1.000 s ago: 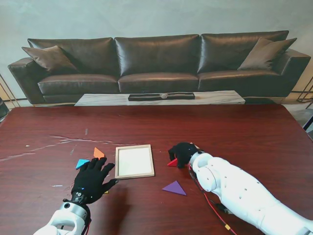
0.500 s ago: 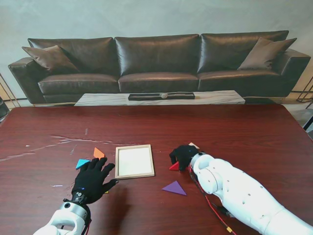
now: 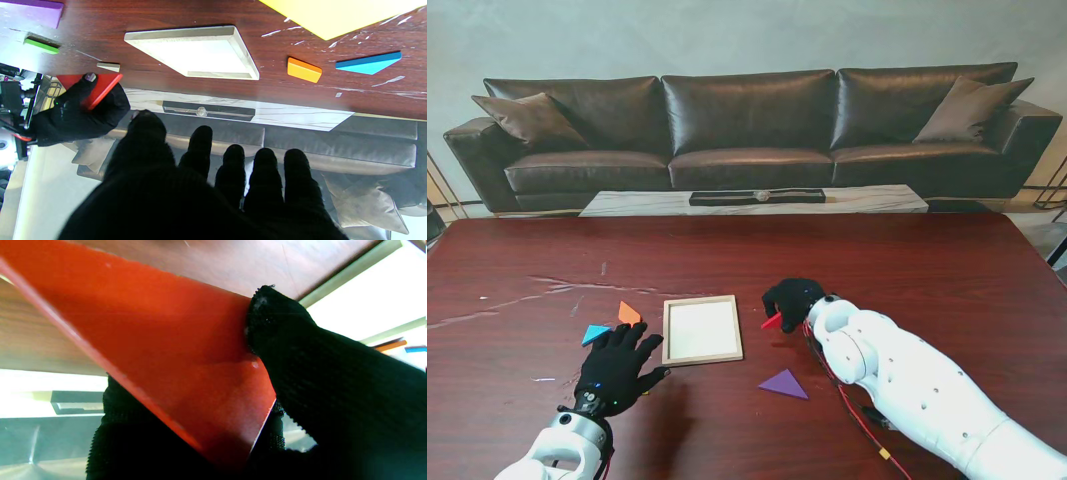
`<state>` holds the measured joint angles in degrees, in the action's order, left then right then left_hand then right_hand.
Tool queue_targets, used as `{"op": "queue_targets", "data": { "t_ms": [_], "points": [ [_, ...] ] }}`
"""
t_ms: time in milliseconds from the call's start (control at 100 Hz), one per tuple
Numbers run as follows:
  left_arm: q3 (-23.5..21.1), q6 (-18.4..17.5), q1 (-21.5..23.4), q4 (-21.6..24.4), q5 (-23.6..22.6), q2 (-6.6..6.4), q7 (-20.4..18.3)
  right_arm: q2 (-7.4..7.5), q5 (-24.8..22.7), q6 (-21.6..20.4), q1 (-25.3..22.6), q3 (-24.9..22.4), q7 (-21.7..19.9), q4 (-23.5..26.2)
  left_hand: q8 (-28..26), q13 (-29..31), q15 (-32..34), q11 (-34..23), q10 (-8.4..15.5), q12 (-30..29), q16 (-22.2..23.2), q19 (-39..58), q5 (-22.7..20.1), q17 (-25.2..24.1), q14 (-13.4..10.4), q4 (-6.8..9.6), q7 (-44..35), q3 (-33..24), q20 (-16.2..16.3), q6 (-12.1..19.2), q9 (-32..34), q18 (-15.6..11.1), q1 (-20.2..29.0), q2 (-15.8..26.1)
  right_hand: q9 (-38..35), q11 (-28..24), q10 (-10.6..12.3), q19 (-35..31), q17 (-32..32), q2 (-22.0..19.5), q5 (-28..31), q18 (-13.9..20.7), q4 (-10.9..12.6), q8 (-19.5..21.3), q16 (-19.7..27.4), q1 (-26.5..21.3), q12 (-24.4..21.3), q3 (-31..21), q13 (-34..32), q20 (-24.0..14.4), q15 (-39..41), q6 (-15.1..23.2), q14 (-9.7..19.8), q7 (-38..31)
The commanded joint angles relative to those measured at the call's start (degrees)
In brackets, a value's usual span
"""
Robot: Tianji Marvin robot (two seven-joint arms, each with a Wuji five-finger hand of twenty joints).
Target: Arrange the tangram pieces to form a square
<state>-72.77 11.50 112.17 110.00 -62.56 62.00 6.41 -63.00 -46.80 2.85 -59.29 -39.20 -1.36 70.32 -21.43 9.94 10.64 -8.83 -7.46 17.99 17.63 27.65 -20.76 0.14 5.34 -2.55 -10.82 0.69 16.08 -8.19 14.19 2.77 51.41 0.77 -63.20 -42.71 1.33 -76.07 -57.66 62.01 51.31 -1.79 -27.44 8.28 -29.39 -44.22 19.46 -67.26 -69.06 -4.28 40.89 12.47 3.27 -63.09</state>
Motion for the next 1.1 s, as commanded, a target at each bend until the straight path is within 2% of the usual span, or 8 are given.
{"op": "queue_targets", "data": {
  "t_ms": [0, 230, 600, 950, 1090],
  "points": [
    [0.1, -0.2, 0.0, 0.1, 0.2, -0.12, -0.3, -0.82, 0.6, 0.5, 1.1, 0.6, -0.2, 1.5, -0.2, 0.3, -0.2, -0.6, 0.4, -0.3, -0.1, -0.4, -0.5, -0.6, -1.4, 2.62, -0.7, -0.5, -0.5, 0.6, 0.2, -0.8, 2.5, 0.5, 0.4, 0.0, -2.8, -6.2, -3.4, -3.7, 4.1, 1.7, 1.8, 1.5, 0.7, -4.3, 0.4, -5.5, -3.9, -5.2, 1.0, 5.6, 0.9, -7.0],
    [-0.6, -1.0, 0.5, 0.7, 0.7, -0.19, -1.4, -2.96, 5.6, 3.5, 4.5, 4.4, -0.3, 1.5, -0.2, 0.0, -0.5, -0.5, 0.4, -0.3, -0.3, -0.8, -0.4, -0.8, -1.7, 2.58, -0.8, -0.4, -0.6, 0.8, 0.1, -0.9, 2.4, 0.5, 1.1, -0.2, -3.4, -6.1, -3.5, -4.2, 3.7, 1.2, 2.0, 1.2, 1.6, -4.7, 0.6, -4.7, -4.0, -6.4, 0.7, 4.5, 0.2, -6.9],
    [-1.7, -1.2, 1.7, 1.6, 0.1, -0.22, -1.8, -8.12, 12.5, 5.9, 9.6, 12.1, 2.5, -2.2, -0.1, 0.0, -0.7, -0.4, 0.4, -0.3, -0.3, -1.3, -0.4, -0.9, -1.6, 2.58, -0.7, -0.4, -0.7, 0.7, 0.2, -0.8, 2.2, 0.4, 1.4, -0.4, -3.5, -5.9, -3.5, -4.7, 3.4, 1.2, 2.1, 0.9, 2.3, -4.8, 0.7, -4.2, -4.0, -7.3, 0.9, 4.3, 0.0, -7.0],
    [-2.2, -1.6, 2.3, 2.1, -0.2, -0.21, -1.6, -12.79, 16.9, 5.7, 10.7, 15.5, 6.7, -7.5, -0.1, 0.0, -0.9, -0.3, 0.4, -0.3, -0.3, -1.5, -0.4, -1.0, -1.6, 2.59, -0.6, -0.4, -0.7, 0.7, 0.2, -0.8, 2.2, 0.3, 1.7, -0.5, -3.7, -5.6, -3.5, -5.3, 2.9, 1.3, 2.3, 0.8, 2.6, -4.8, 0.8, -3.8, -3.8, -7.8, 1.0, 4.2, -0.1, -7.1],
    [-2.2, -1.7, 2.4, 2.2, -0.2, -0.23, -1.7, -14.15, 18.4, 5.7, 10.3, 15.9, 8.1, -9.1, -0.1, 0.0, -0.9, -0.2, 0.5, -0.3, -0.3, -1.6, -0.4, -1.0, -1.6, 2.60, -0.6, -0.4, -0.7, 0.7, 0.3, -0.8, 2.2, 0.3, 2.2, -0.6, -3.7, -5.2, -3.3, -5.8, 2.7, 1.4, 2.5, 0.8, 2.7, -5.1, 0.9, -3.2, -3.5, -7.9, 0.9, 4.1, -0.2, -7.0]
  ]
}}
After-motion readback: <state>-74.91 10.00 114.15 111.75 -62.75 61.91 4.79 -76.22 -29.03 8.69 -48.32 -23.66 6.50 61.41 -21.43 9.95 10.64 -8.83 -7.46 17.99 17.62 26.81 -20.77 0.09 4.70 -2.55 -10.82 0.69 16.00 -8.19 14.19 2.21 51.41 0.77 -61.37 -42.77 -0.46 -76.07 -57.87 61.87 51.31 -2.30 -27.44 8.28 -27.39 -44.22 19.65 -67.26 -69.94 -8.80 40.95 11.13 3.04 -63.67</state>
